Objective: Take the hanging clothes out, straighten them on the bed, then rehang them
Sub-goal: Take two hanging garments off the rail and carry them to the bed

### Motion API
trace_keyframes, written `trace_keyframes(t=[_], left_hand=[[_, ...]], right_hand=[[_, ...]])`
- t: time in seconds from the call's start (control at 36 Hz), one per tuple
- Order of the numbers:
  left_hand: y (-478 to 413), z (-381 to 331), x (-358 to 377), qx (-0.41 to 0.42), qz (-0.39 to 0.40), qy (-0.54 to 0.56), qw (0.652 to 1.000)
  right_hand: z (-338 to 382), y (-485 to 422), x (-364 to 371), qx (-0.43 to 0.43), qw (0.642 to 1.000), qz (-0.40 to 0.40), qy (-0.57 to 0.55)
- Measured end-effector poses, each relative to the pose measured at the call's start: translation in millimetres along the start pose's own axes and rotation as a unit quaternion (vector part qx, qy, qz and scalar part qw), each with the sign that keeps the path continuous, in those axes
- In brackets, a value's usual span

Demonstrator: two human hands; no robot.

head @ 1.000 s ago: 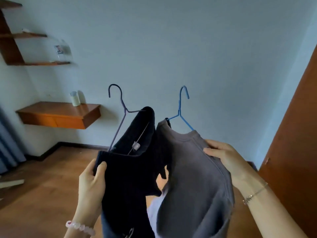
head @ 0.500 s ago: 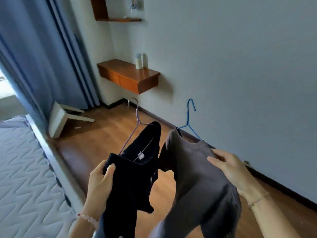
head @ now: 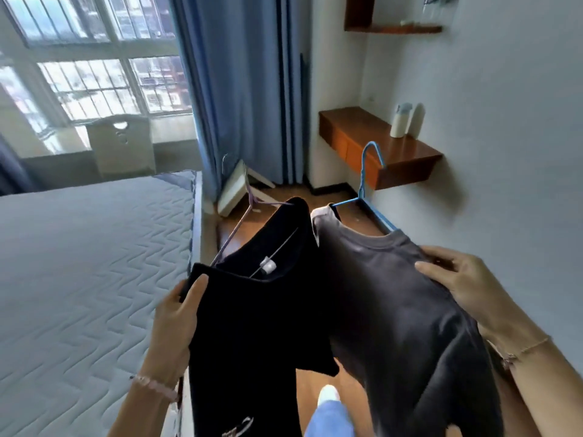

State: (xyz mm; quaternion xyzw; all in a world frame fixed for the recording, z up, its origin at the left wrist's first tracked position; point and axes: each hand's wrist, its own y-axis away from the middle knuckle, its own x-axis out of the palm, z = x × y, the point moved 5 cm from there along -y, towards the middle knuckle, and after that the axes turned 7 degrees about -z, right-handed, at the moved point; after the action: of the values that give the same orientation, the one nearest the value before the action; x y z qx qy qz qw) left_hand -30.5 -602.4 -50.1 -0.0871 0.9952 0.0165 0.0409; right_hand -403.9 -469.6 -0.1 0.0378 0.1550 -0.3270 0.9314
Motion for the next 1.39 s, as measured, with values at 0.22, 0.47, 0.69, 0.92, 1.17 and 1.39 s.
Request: trace_keyframes(t=[0.22, 0.47, 0.69, 0.92, 1.17, 1.39], left_hand=[[-89, 15, 70, -0.002, -0.071, -0.002, 0.998], [-206, -18, 121, 0.024, -0.115, -0.049, 0.992], [-297, -21, 129, 0.006, -0.208, -0.045, 0.977], [-388, 3, 154, -0.072, -0.339, -0.011, 0.938], [-485, -29, 160, -0.101, -0.447, 0.033, 0.888], [-550, -25, 120, -0.098, -0.521, 0.096, 0.843]], right_hand=[[-19, -166, 71, 0.009, 0.997, 0.072, -0.01], [38, -340, 155, -0.01, 0.985, 0.168, -0.033], [82, -482, 257, -0.036, 0.962, 0.266, -0.052], [89, -619, 398, -0.015, 0.918, 0.391, -0.059], [183, -755, 535, -0.066, 0.839, 0.539, -0.027], [242, -809, 670, -0.199, 0.759, 0.62, 0.025]])
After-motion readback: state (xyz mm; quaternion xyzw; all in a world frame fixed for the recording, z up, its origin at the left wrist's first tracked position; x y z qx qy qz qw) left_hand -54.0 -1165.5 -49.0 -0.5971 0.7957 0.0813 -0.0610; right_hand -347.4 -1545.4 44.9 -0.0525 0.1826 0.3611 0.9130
